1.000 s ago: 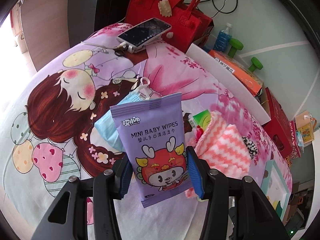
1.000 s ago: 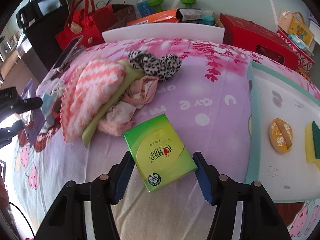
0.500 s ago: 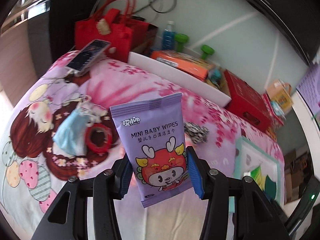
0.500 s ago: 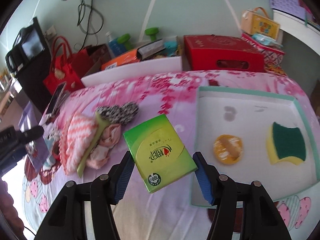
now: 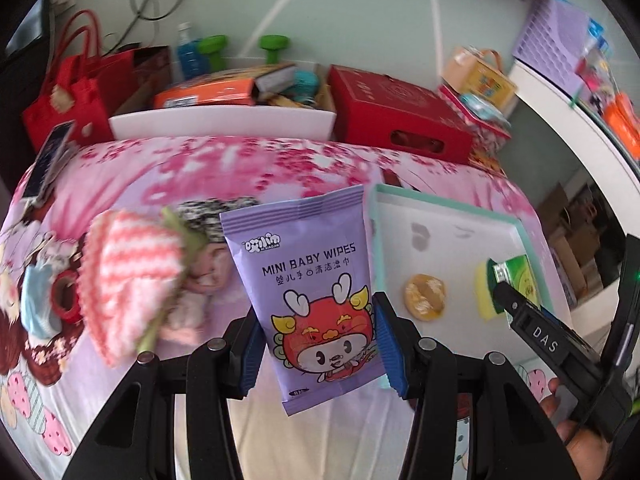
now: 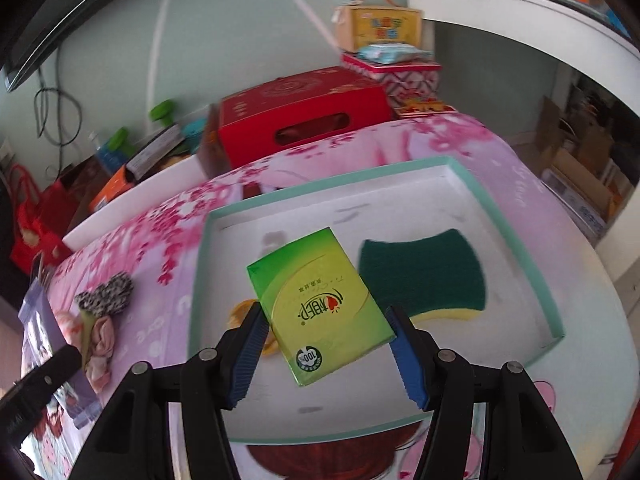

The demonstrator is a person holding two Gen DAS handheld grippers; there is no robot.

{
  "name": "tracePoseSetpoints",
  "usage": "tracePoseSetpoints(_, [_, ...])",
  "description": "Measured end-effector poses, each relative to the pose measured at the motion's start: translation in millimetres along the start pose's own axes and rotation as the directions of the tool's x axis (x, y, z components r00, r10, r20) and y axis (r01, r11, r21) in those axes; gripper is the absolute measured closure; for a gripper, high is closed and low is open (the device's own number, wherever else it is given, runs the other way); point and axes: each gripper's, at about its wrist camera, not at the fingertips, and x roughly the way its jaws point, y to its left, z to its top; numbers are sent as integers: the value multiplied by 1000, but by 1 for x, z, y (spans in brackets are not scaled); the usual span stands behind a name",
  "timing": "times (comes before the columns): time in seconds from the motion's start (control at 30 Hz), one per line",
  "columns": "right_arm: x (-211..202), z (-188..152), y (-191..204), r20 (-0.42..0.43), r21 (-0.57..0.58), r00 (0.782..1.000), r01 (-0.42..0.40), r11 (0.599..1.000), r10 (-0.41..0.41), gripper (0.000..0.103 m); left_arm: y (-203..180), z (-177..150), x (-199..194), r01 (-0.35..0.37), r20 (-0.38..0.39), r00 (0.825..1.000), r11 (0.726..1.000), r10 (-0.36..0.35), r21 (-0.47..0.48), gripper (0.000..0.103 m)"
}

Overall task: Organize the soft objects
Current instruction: 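Carry the wipes packet and tissue pack into the tray and release both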

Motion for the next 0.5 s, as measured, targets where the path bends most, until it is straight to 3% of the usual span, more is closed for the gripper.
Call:
tracePoseSetpoints(0.2, [3,4,-40,-18,103,998,55,993,-54,40,-53,9,22,40,-26,999,993,-38,115,51])
tracePoseSetpoints(0.5, [3,3,-79,-47,189,988,155,970,-148,40,-98,18,64,75,-79,995,981,-61,177,51])
